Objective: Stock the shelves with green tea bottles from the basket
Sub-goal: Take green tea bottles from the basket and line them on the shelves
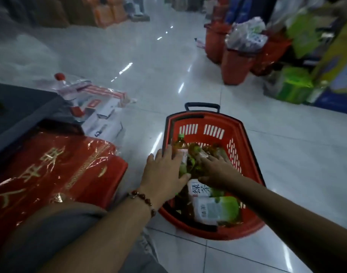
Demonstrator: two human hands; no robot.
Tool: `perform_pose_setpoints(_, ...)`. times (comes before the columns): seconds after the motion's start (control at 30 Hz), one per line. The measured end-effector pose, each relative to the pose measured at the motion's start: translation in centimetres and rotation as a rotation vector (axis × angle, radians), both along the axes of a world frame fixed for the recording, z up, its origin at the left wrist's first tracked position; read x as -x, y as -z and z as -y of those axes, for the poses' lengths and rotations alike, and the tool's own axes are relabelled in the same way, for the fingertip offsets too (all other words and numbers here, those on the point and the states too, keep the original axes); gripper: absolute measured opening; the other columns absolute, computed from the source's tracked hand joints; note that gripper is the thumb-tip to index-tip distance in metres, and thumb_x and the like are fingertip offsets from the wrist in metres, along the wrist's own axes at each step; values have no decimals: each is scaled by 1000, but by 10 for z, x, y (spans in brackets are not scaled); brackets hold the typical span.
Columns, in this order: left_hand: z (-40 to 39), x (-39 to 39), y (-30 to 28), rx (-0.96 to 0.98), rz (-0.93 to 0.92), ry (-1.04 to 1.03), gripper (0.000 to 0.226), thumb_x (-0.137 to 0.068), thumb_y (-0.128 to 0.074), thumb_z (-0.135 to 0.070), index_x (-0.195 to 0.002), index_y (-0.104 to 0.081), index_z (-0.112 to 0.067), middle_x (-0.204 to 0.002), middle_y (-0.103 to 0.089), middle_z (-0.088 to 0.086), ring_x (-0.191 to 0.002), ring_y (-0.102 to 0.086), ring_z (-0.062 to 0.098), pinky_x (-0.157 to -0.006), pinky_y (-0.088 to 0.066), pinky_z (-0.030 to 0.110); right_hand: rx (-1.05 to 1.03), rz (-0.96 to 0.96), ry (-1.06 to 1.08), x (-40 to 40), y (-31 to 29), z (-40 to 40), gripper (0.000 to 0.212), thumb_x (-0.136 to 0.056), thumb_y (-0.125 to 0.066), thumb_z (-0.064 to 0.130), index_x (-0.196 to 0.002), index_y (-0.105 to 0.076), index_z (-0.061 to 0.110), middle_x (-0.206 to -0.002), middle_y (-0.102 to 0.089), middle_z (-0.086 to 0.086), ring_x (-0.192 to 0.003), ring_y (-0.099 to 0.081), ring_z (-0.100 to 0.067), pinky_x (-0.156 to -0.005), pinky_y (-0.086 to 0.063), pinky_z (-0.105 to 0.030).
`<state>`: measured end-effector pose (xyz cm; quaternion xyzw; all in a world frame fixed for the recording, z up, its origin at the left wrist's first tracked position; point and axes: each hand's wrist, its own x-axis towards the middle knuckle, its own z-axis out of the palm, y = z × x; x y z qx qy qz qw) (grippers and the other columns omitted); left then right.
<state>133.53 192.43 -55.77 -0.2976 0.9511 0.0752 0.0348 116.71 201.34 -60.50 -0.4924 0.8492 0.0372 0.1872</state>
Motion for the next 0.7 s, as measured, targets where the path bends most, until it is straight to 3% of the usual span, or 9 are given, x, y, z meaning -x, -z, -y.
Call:
perform_pose_setpoints(0.2,-3,21,35,-52,12,99,67,-96,-44,-59,-153,-26,-28,-162,-23,8,-146,-27,28,-119,-24,48,-173,84,-32,7,43,-7,94,-89,-61,55,-159,-6,24,-166,-7,-11,-151,-7,-39,-121,-8,-55)
perform_pose_setpoints(0.37,6,26,47,-89,40,52,67,-96,-46,-57,-153,-25,-28,-161,-26,8,-146,-28,28,-119,-26,48,-207,133,-74,4,65,-2,97,-89,-57,60,-159,0,24,-166,-4,-10,-152,-4,-36,-122,-8,-53)
perform_pose_setpoints(0.6,26,29,45,-108,31,-99,71,-98,-47,-53,-156,-15,-28,-163,-19,10,-149,-19,32,-119,-20,48,-15,243,95,6,79,68,95,-89,-65,46,-158,-6,17,-161,-25,-13,-147,-27,-35,-118,-30,-52)
perform_pose_setpoints(0.7,33,25,50,-127,40,-124,70,-98,-47,-53,-156,-18,-28,-163,-18,10,-149,-18,32,-121,-20,48,110,429,297,8,88,104,100,-87,-71,37,-156,-1,16,-140,-53,-15,-122,-57,-27,-93,-54,-40)
